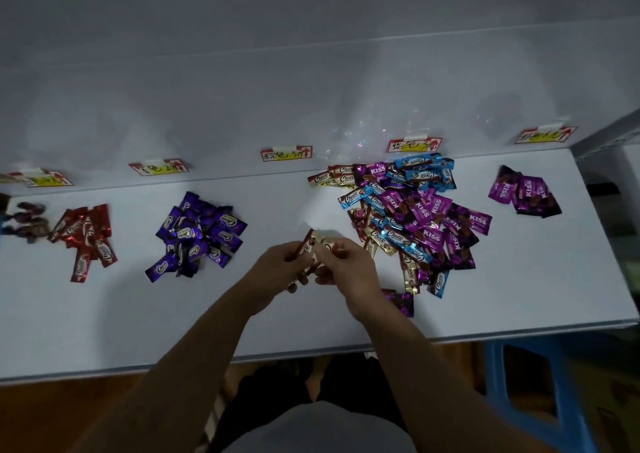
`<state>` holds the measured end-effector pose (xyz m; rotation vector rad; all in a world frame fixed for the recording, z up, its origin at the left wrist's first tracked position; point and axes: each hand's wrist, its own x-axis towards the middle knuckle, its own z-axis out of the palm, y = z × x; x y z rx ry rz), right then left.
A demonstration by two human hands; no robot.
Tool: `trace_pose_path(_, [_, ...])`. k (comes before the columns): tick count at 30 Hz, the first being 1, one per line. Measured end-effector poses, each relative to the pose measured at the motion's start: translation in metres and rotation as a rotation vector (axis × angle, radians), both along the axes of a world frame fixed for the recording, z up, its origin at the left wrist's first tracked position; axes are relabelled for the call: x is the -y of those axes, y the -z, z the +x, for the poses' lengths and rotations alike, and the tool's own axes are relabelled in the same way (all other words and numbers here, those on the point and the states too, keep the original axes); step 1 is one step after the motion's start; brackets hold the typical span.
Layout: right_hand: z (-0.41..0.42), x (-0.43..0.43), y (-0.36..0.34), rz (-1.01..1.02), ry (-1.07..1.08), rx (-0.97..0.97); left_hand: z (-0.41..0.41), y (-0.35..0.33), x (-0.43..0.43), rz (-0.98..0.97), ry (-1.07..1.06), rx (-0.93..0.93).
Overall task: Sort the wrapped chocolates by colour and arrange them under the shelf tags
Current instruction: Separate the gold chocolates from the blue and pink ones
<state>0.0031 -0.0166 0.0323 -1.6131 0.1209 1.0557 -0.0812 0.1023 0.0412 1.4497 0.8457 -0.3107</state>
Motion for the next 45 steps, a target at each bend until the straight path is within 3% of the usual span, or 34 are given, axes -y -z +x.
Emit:
trace_pose_path(6, [0.02, -0.01, 0.02, -0.151, -0.226, 0.129, 0.026, 0.03, -0.031, 0.439, -0.084, -0.172])
trace_pose_path(10, [0.03, -0.008, 0.029, -0.246, -0.262, 0.28, 0.047, 0.046, -0.044, 0.567, -0.108, -0.152])
trace_pose_path(17, [0.042, -0.031, 0.048, -0.373, -0.427, 0.498, 0.074, 0.077, -0.066, 0.768, 0.04, -0.099])
trace_pose_path(21, [0.038, -0.039, 0.052, -0.412, -0.478, 0.664, 0.079, 0.088, -0.071, 1.038, 0.148, -0.098])
trace_pose_path(30, [0.033, -0.033, 0.051, -0.558, -0.595, 1.1, 0.047, 0.068, -0.047, 1.106, 0.128, 0.023])
trace_pose_path(36, [0.052, -0.014, 0.055, -0.701, -0.968, 1.082, 0.04, 0.059, -0.015, 1.006, 0.342, -0.017])
trace_pose_path(40, [0.047, 0.003, 0.071, -0.411, -1.068, 1.052, 0.041, 0.061, 0.011, 0.898, 0.476, -0.01])
trace_pose_path(42, [0.037, 0.016, 0.069, -0.227, -0.935, 0.959, 0.033, 0.063, 0.024, 0.881, 0.54, 0.017])
trace_pose_path(45, [0.026, 0.037, 0.055, -0.11, -0.739, 1.001, 0.018, 0.065, 0.042, 0.91, 0.578, -0.005])
